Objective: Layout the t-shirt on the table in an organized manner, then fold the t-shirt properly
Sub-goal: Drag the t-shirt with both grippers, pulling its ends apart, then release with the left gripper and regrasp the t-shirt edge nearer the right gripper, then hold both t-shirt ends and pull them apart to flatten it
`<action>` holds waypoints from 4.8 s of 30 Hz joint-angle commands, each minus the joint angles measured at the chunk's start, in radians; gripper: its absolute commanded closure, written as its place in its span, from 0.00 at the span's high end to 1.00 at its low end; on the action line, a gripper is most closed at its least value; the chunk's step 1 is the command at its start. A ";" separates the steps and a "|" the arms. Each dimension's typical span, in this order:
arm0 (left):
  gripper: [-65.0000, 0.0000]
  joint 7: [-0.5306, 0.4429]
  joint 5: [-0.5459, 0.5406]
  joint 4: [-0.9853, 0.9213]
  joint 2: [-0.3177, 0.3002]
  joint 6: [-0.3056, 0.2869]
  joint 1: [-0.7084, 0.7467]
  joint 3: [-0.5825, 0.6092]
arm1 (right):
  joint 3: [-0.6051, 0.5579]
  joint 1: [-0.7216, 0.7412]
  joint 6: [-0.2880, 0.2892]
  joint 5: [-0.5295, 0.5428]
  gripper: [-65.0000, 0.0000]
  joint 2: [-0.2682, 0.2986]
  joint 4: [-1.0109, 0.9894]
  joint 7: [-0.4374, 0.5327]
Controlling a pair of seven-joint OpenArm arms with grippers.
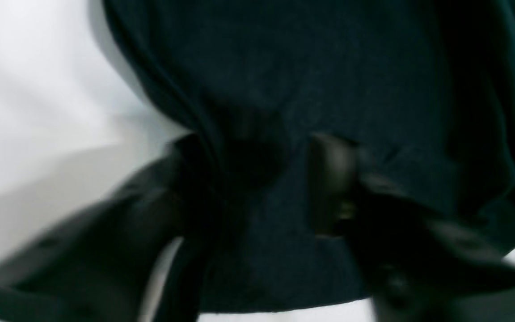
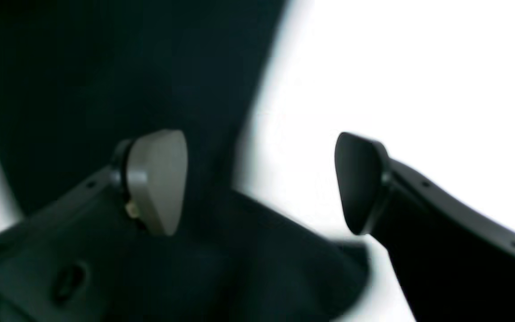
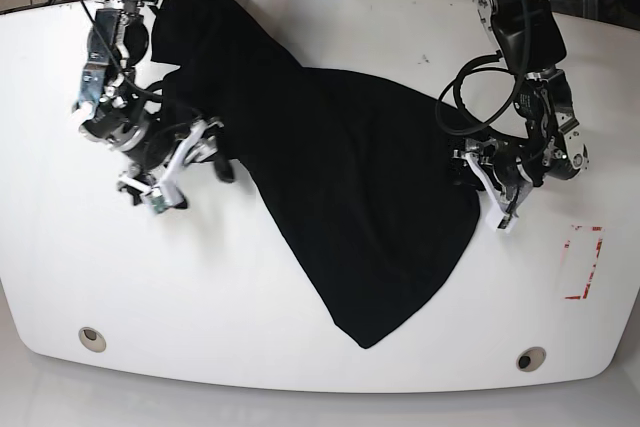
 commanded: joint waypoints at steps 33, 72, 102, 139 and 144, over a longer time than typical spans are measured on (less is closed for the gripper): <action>0.10 -0.003 -0.015 0.023 -0.066 -0.001 0.023 0.005 | 0.220 0.042 0.004 0.017 0.75 -0.075 -0.348 -0.039; 0.10 0.243 -0.017 0.359 -0.097 -0.001 -0.101 -0.235 | 0.212 0.320 0.004 -0.088 0.03 0.007 -0.115 -0.260; 0.60 0.313 -0.015 0.263 0.038 -0.001 0.078 -0.181 | 0.212 0.367 0.004 -0.087 0.03 -0.028 -0.109 -0.355; 0.12 0.287 -0.015 0.214 0.135 -0.001 0.221 0.005 | 0.213 0.335 0.004 -0.087 0.03 -0.049 -0.109 -0.355; 0.04 0.238 -0.012 0.214 0.133 -0.001 0.221 0.003 | 0.213 0.330 0.004 -0.088 0.03 -0.049 -0.109 -0.353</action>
